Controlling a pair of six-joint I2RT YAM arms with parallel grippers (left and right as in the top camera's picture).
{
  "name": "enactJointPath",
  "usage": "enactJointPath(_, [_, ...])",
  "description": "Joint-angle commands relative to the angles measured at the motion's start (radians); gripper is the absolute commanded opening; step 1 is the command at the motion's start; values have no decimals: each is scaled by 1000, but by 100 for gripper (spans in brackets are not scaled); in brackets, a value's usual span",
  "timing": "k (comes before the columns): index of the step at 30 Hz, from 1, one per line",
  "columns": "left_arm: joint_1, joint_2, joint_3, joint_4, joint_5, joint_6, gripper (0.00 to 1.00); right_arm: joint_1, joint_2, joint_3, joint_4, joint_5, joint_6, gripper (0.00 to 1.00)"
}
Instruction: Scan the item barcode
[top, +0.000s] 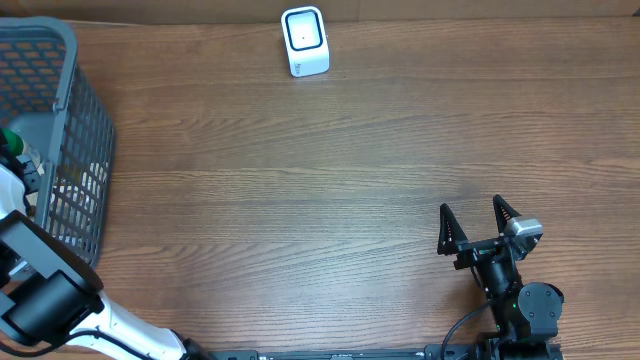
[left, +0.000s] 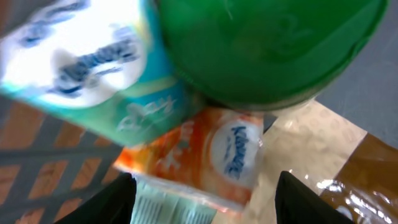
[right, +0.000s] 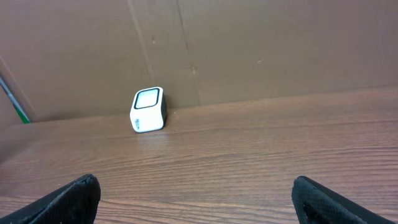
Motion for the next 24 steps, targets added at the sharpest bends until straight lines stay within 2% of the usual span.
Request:
enactJointPath(1, [-4, 41, 0, 8, 4, 37, 56, -3, -12, -11, 5, 5, -4, 100])
enactJointPath(5, [-3, 73, 0, 8, 2, 37, 55, -3, -12, -11, 5, 5, -4, 100])
enactJointPath(7, [-3, 79, 0, 10, -11, 37, 47, -3, -12, -11, 5, 5, -4, 100])
enactJointPath(12, [-5, 79, 0, 29, -66, 36, 4, -3, -12, -11, 5, 5, -4, 100])
enactJointPath(15, [-11, 76, 0, 29, -93, 24, 4, -3, -12, -11, 5, 5, -4, 100])
enactJointPath(19, [-17, 52, 0, 26, -135, -50, 4, -3, -12, -11, 5, 5, -4, 100])
enactJointPath(24, [-34, -39, 0, 19, -134, -89, 4, -3, -12, -11, 5, 5, -4, 100])
